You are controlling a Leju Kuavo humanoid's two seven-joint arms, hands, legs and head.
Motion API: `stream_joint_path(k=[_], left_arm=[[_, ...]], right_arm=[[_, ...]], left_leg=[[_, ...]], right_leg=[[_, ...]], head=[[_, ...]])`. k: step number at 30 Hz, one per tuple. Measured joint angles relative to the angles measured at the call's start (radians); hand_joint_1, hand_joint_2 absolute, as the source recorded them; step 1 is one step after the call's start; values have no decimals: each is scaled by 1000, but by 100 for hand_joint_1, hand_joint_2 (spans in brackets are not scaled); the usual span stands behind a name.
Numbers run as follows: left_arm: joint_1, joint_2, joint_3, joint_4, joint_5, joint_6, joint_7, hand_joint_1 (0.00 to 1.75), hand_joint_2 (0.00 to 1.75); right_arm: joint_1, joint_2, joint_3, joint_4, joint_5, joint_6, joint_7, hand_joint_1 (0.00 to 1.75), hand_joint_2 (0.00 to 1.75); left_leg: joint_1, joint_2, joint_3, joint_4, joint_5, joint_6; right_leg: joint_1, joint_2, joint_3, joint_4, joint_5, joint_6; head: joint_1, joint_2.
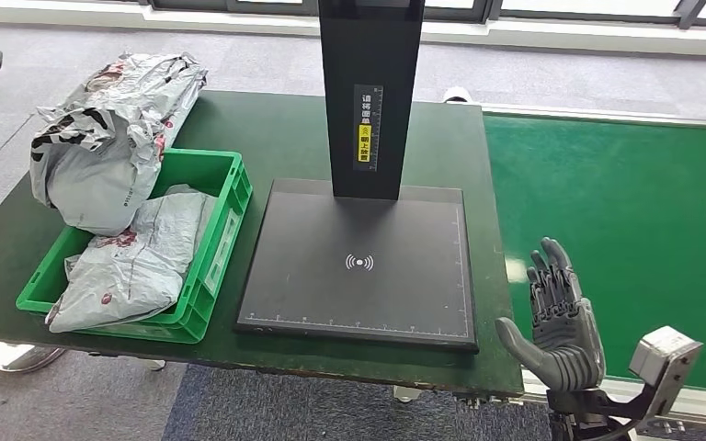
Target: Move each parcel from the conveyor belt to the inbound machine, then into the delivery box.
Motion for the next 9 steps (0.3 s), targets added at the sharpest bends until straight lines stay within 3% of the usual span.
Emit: stream_joint_path(k=[9], left_arm=[[33, -6, 0, -42, 147, -176, -41, 0, 175]], right_arm=[[8, 0, 0, -15, 9, 12, 10, 0, 175]], left_leg=[[0, 0, 0, 0, 0, 0]], right_leg=[[0, 0, 0, 0, 0, 0]], head=[[0, 0]])
